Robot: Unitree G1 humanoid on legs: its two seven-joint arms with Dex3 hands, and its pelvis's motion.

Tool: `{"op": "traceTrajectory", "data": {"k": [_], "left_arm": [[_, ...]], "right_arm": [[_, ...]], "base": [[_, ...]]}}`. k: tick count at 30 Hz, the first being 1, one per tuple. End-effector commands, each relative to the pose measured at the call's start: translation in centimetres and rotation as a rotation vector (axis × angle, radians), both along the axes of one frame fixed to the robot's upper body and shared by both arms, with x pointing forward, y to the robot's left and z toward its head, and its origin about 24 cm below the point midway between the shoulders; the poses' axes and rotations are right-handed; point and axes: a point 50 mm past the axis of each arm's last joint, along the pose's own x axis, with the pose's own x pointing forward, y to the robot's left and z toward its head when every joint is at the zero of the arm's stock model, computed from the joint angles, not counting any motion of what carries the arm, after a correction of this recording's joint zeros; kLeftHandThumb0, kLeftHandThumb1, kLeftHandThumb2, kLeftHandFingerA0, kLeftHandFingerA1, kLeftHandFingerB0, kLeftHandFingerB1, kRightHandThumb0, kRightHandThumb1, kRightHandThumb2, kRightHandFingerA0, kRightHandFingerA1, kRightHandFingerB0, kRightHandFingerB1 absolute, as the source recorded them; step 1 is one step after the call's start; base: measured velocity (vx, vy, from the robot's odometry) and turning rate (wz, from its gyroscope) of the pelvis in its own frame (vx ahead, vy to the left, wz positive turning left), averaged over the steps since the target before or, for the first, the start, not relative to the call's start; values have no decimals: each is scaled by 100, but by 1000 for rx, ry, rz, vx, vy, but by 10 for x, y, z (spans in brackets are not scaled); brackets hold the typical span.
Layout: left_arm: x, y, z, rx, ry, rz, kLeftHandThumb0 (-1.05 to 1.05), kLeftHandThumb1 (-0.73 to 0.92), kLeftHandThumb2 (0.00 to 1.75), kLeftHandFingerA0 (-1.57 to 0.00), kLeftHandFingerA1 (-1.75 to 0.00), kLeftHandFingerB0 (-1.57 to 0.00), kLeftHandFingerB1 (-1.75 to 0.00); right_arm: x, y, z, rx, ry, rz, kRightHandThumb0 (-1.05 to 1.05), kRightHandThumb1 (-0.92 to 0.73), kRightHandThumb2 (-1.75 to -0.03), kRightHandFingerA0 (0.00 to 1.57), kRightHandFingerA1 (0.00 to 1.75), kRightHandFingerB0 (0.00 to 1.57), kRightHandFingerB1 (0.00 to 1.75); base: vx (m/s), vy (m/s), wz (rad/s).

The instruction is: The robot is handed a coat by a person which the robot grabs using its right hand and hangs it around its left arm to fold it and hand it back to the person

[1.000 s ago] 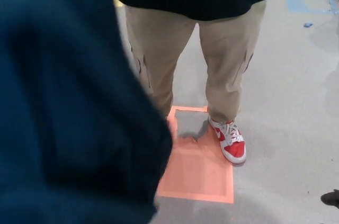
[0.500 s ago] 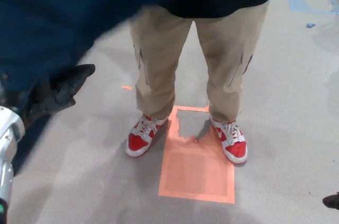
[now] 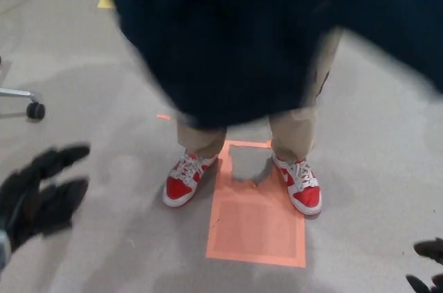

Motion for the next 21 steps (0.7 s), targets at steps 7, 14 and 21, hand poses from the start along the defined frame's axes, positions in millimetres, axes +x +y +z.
{"op": "traceTrajectory", "data": {"k": [7, 14, 21], "left_arm": [[-65, 49, -51, 42, 250, 284, -33, 63, 114, 0, -48, 0, -47], [-80, 53, -62, 117, 359, 282, -34, 60, 113, 0, -48, 0, -47], [-80, 58, -60, 146, 383, 260, -81, 82, 105, -1, -38, -5, -38]], "right_arm": [[-17, 3, -13, 5, 30, -30, -49, -57, -88, 30, 50, 21, 44], [-21, -6, -15, -5, 95, -32, -45, -76, -63, 33, 35, 29, 32], [-18, -9, -13, -8, 122, -17, -44, -77, -63, 28, 33, 30, 32]], "base": [[0, 0, 0], [0, 0, 0], [0, 0, 0]]}}
